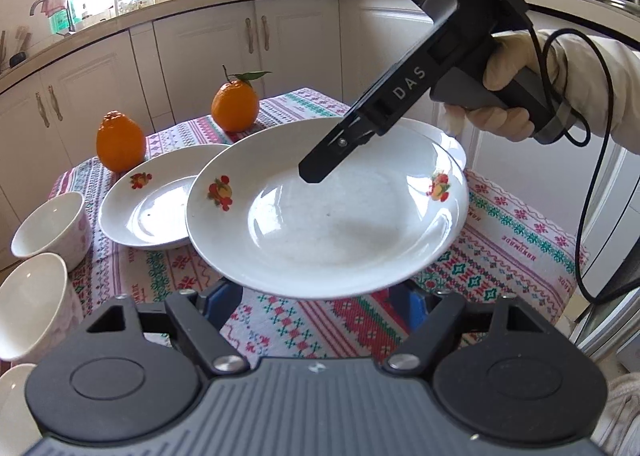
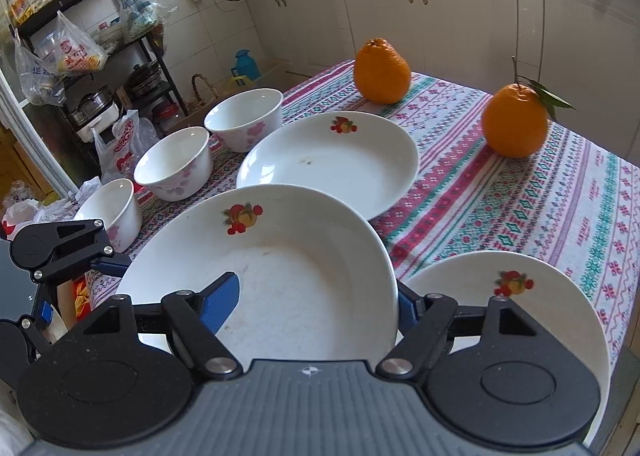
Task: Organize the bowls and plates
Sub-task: 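Lift the white plate with the right tool, then carry the plate with the right tool and lower it onto another plate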
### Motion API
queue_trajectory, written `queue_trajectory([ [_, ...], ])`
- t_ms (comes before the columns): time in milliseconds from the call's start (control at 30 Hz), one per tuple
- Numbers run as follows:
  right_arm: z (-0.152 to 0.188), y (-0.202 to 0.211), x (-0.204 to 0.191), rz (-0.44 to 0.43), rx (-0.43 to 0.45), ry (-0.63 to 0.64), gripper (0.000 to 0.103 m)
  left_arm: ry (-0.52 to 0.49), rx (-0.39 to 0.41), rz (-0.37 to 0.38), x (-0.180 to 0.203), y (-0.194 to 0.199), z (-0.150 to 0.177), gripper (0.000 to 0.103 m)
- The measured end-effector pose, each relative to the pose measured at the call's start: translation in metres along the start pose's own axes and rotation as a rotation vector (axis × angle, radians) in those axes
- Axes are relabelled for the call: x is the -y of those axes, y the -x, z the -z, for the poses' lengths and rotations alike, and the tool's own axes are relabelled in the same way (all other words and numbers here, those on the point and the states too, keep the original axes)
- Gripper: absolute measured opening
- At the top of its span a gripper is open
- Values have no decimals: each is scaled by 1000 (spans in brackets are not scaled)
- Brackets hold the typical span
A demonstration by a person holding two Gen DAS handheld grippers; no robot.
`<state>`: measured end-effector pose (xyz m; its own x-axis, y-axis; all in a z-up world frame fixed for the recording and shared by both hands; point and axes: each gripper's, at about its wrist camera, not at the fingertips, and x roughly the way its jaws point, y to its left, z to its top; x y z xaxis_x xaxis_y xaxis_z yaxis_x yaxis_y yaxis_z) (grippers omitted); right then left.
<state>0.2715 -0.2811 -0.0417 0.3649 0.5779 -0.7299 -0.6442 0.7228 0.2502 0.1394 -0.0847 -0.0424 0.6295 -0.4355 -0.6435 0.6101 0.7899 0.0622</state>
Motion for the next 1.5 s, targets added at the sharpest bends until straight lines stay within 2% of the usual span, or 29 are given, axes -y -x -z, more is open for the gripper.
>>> queue_trajectory([
  [233,13,17,31,51,14,-44,83,-29,-5,45,11,-26,-17,80],
  [633,31,43,75,119,62,-112,83,-90,4,81,28,-70,-51,80],
  [1033,48,44,97,129,65,-162,83,-114,-37,107,38,-93,-57,80],
  [1500,56,41,107,139,57,-192,83,-123,-45,142,35,-98,-58,80],
])
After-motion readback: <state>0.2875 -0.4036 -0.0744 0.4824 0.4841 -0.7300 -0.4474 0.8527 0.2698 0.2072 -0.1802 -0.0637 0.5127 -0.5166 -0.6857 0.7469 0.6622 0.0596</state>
